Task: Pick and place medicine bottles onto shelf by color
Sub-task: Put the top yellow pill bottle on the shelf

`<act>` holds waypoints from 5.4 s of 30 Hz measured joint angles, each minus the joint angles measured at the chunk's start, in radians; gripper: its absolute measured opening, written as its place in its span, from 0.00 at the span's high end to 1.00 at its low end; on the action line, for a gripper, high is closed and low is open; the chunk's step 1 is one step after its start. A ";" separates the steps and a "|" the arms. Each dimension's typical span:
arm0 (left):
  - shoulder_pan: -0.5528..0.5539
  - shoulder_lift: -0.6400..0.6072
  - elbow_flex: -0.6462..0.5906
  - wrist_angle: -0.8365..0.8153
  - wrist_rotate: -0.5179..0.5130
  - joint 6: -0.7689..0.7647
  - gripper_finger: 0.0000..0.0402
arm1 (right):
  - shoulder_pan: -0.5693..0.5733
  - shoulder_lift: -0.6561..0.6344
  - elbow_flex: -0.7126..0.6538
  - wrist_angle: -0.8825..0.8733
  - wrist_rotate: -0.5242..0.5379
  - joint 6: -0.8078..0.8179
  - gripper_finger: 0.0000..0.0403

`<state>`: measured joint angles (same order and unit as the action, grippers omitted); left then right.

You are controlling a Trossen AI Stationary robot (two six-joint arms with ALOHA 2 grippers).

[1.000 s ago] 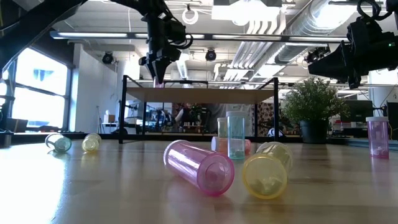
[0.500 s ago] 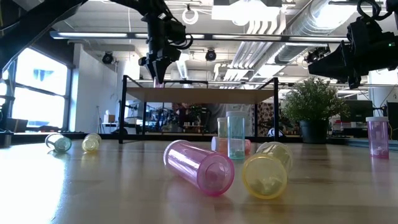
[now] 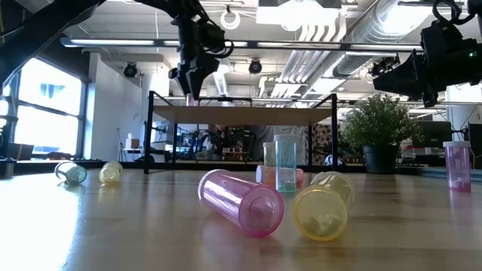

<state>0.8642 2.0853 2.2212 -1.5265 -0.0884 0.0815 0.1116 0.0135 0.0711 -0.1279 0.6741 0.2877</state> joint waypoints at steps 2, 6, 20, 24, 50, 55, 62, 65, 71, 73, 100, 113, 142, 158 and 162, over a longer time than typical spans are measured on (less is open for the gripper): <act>-0.002 0.000 0.018 -0.001 0.008 0.000 0.52 | 0.000 0.000 0.000 0.014 0.000 0.003 0.82; -0.004 0.000 0.075 -0.002 0.007 0.000 0.51 | 0.000 0.000 0.000 0.050 -0.001 0.029 0.82; -0.071 -0.104 0.121 0.017 0.050 0.000 0.52 | 0.000 0.000 0.000 0.311 -0.054 -0.072 0.82; -0.121 -0.146 0.120 0.066 0.058 -0.006 0.52 | 0.000 0.001 0.012 0.344 -0.054 -0.084 0.81; -0.490 -0.187 0.114 0.196 0.100 -0.108 0.56 | 0.000 0.363 0.629 -0.313 -0.083 -0.105 0.58; -0.544 -0.186 0.114 0.240 0.099 -0.136 0.56 | 0.000 0.439 0.720 -0.387 -0.085 -0.105 0.58; -0.617 -0.190 0.069 0.258 0.045 -0.183 0.56 | 0.000 0.506 0.817 -0.472 -0.079 -0.107 0.58; -0.640 -0.217 -0.029 0.261 0.023 -0.225 0.56 | 0.000 0.517 0.833 -0.474 -0.078 -0.105 0.58; -0.687 -0.325 -0.280 0.430 0.025 -0.277 0.56 | 0.000 0.518 0.837 -0.475 -0.079 -0.103 0.58; -0.698 -0.377 -0.382 0.501 0.027 -0.305 0.56 | 0.000 0.519 0.837 -0.475 -0.083 -0.080 0.58; -0.708 -1.026 -1.261 1.103 -0.020 -0.435 0.56 | -0.001 0.777 0.837 -0.374 -0.300 0.078 0.58; -0.699 -1.182 -1.333 1.130 -0.009 -0.321 0.56 | -0.057 0.975 0.837 -0.183 -0.450 0.106 0.58; -0.589 -1.247 -1.333 1.044 0.121 -0.317 0.45 | -0.085 1.467 1.098 -0.362 -0.552 -0.131 0.58; -0.589 -1.246 -1.333 1.044 0.129 -0.296 0.45 | -0.101 1.649 1.097 -0.369 -0.587 -0.109 0.56; -0.589 -1.246 -1.333 1.044 0.130 -0.295 0.45 | -0.105 1.664 1.096 -0.365 -0.531 -0.098 0.52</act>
<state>0.2748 0.8391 0.8886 -0.4825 0.0412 -0.2138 0.0063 1.6779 1.1675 -0.4931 0.1429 0.1900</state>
